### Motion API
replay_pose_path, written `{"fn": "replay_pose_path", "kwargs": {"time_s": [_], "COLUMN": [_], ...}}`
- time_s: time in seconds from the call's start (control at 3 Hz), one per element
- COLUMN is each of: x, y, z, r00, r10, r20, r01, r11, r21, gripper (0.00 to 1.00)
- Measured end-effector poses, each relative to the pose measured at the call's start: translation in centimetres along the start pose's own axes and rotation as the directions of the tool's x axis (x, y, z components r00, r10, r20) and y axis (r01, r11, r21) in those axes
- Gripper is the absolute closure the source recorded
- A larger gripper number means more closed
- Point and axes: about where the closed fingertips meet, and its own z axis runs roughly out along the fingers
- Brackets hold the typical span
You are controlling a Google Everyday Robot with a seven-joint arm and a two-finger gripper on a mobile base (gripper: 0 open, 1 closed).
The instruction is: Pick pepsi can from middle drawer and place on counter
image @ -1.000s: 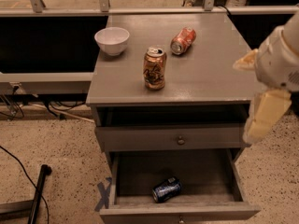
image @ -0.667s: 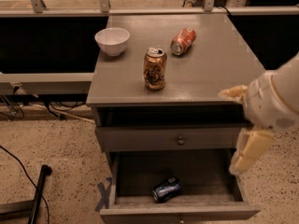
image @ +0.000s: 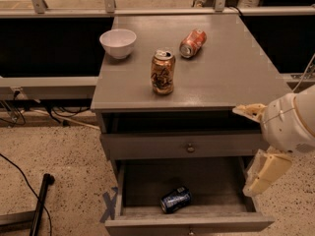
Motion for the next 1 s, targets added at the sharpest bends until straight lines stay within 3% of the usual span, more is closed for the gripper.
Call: {"fn": "replay_pose_path", "kwargs": {"time_s": [0.33,0.67,1.0], "x": [0.9,2.8,4.1], "y": [-0.2,1.5,2.3], "z": [2.0,8.0,10.8], "r00": [1.0,0.989,0.965], "r10": [-0.002,-0.133,-0.233], "r20": [-0.023,-0.071,-0.124], "r01": [0.002,0.13,0.232], "r11": [0.9994,0.9906,0.9725], "r21": [-0.034,-0.043,-0.016], "gripper": [0.0,0.0,0.0]}}
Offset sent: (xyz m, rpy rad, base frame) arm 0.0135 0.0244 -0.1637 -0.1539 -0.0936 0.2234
